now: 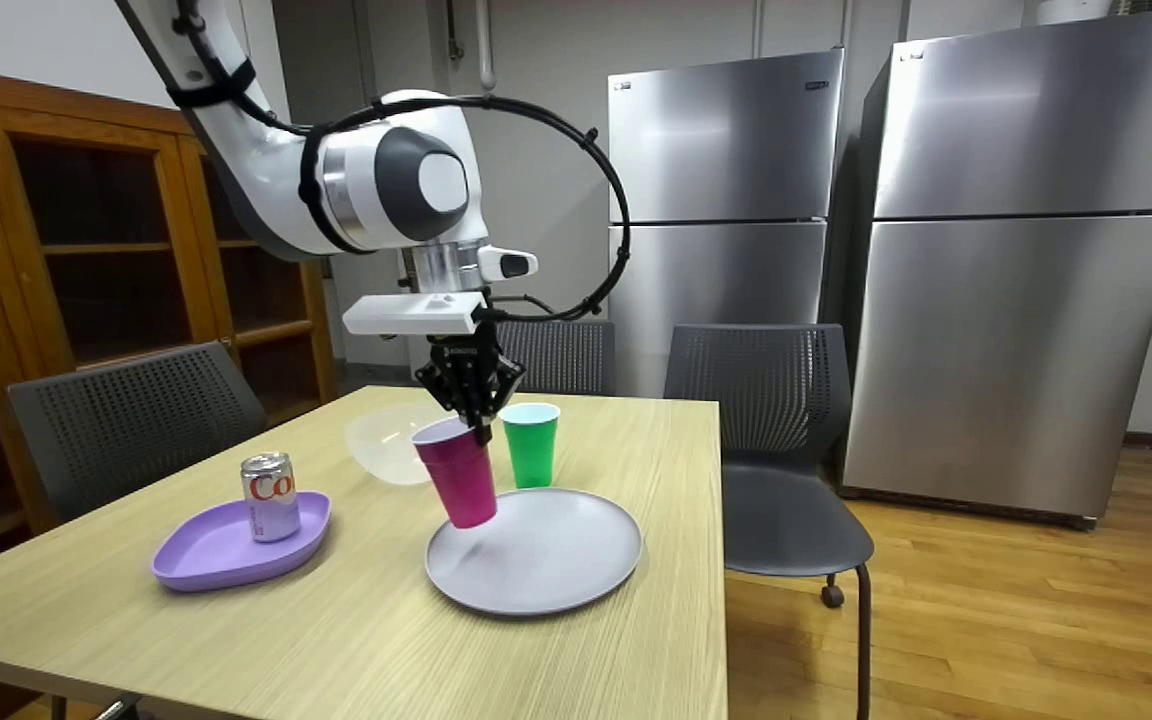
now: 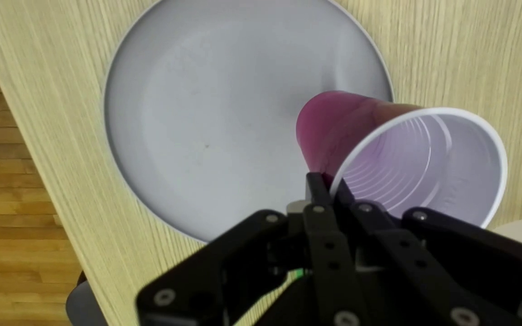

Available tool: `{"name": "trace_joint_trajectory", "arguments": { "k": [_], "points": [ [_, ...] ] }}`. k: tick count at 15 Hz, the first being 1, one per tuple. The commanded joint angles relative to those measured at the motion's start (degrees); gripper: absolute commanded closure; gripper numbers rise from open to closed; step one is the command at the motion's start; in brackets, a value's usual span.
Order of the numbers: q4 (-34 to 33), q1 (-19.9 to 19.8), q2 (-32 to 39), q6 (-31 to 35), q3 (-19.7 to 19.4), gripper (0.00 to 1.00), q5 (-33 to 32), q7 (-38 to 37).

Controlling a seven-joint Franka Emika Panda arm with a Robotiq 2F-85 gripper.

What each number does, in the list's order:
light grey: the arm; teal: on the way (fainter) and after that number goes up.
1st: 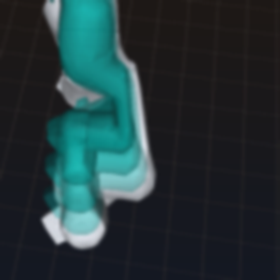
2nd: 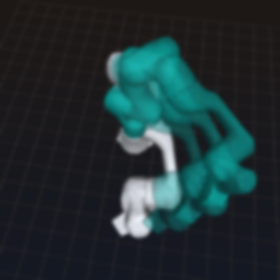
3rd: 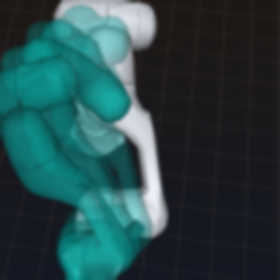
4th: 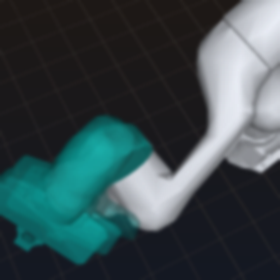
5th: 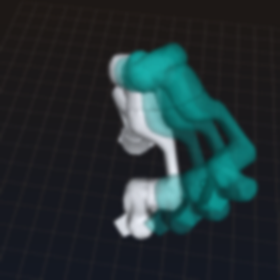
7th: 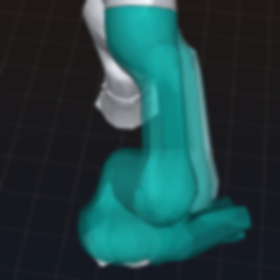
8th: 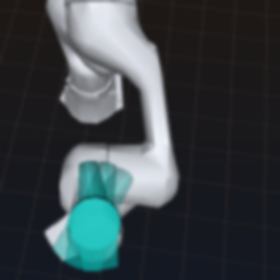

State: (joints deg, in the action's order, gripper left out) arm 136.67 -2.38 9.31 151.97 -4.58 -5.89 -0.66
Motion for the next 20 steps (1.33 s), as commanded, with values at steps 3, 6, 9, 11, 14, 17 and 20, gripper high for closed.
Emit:
{"name": "trace_joint_trajectory", "arguments": {
  "k": [3, 6, 9, 11, 14, 17, 20],
  "points": [
    [4.4, -2.4, -1.7, 3.4, 0.3, 0.99, 5.4, 3.5],
    [5.7, -3.3, -2.0, 3.7, 0.1, 0.99, 7.5, 3.7],
    [6.6, -3.9, -2.1, 4.3, 0.2, 0.99, 9.3, 4.1],
    [7.1, -4.2, -2.1, 4.4, 0.2, 0.99, 10.6, 4.3],
    [7.4, -4.4, -2.1, 4.2, 0.1, 0.99, 11.6, 4.3],
    [7.6, -4.6, -2.1, 4.1, 0.1, 0.99, 12.1, 4.3],
    [7.8, -4.5, -2.0, 4.2, 0.0, 0.99, 12.1, 4.2]
  ]
}}
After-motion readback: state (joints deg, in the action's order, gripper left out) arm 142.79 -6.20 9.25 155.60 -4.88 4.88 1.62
